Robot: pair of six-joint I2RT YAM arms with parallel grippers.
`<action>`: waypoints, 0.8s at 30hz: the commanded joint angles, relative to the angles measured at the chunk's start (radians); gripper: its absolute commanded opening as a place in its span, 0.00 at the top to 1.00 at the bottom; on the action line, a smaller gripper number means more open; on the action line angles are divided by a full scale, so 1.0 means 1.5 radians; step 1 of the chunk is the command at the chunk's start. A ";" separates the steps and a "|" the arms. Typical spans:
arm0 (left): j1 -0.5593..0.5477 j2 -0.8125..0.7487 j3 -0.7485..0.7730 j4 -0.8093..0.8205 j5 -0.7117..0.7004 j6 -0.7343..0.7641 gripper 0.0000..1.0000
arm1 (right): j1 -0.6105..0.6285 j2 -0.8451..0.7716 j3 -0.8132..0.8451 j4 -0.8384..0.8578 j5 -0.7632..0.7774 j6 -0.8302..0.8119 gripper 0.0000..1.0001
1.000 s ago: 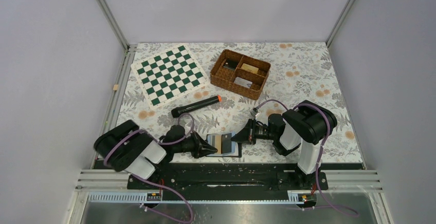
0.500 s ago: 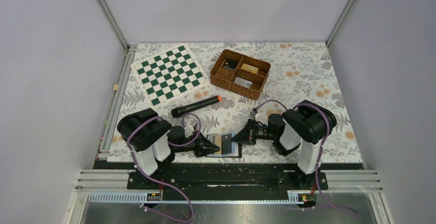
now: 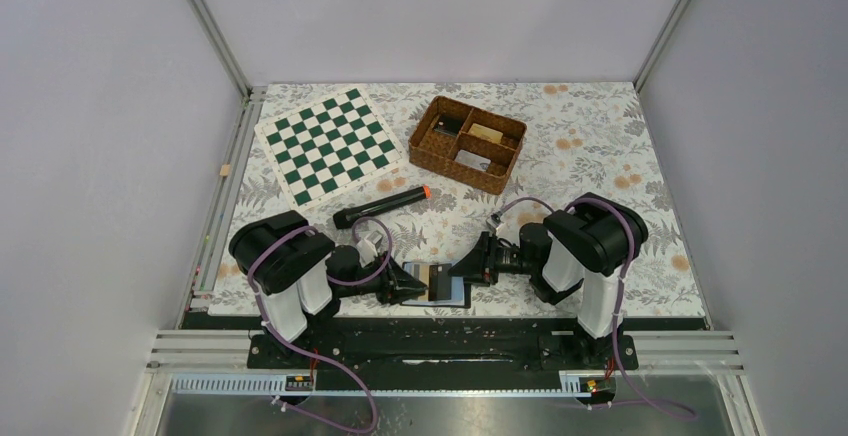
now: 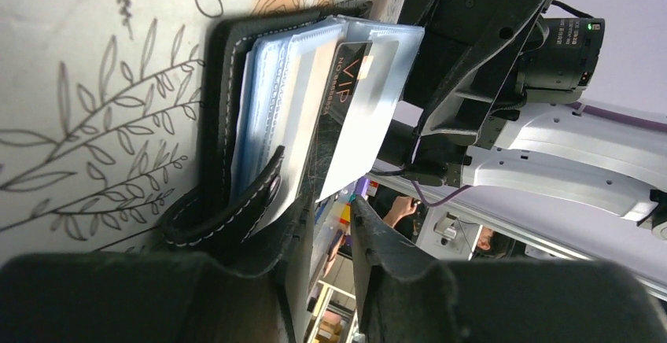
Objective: Take the credit cards out of the card holder
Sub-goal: Remove the credit card from the card holder.
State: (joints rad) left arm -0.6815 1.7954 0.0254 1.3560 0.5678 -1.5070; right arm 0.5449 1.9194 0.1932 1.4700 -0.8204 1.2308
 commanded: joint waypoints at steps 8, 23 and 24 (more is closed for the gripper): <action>0.001 -0.022 -0.004 -0.008 -0.033 0.073 0.75 | 0.030 0.032 0.013 0.017 0.030 -0.001 0.65; -0.065 -0.471 0.153 -0.812 -0.295 0.324 0.67 | 0.030 0.043 0.017 0.017 0.027 -0.010 0.92; -0.065 -0.484 0.160 -0.829 -0.303 0.329 0.66 | 0.030 0.043 0.017 0.017 0.028 -0.009 0.92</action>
State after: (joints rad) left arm -0.7612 1.1702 0.1967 0.4366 0.2893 -1.1385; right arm 0.5827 1.9709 0.2077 1.4700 -0.7830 1.2354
